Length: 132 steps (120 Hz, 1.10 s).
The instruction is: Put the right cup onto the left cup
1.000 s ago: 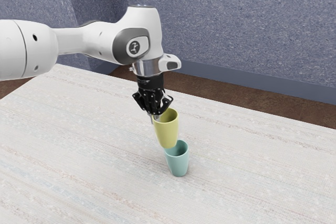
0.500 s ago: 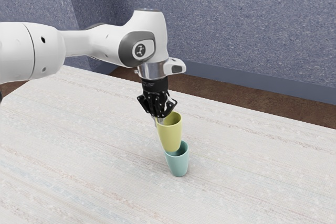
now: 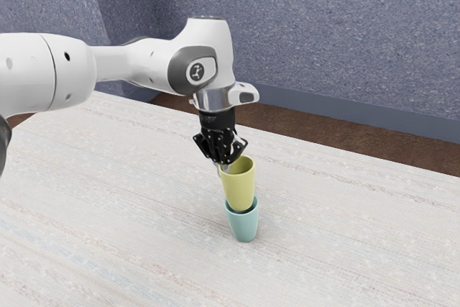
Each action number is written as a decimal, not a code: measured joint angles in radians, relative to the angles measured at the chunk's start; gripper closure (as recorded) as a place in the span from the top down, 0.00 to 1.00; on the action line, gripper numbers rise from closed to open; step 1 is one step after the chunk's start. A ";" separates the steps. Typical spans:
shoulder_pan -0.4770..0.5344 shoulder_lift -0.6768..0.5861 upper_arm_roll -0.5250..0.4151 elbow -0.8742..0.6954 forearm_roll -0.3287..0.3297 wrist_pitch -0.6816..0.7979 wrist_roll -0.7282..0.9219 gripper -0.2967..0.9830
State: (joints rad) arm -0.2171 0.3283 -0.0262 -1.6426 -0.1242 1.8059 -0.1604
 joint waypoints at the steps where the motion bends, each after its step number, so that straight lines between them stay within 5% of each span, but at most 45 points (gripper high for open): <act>1: 0.000 0.001 0.000 0.000 0.000 0.000 0.000 0.15; 24: 0.005 0.014 0.000 -0.003 -0.003 0.012 0.003 0.15; 48: -0.007 -0.010 -0.002 -0.015 -0.004 0.037 0.004 0.49; 70: -0.022 -0.084 -0.002 -0.026 0.004 0.030 0.009 0.65; 86: -0.024 -0.142 0.015 -0.028 0.011 0.021 0.033 0.71; 132: -0.005 -0.268 0.080 -0.089 0.166 -0.003 0.236 0.76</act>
State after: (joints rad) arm -0.2225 0.0608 0.0533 -1.7318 0.0420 1.8030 0.0761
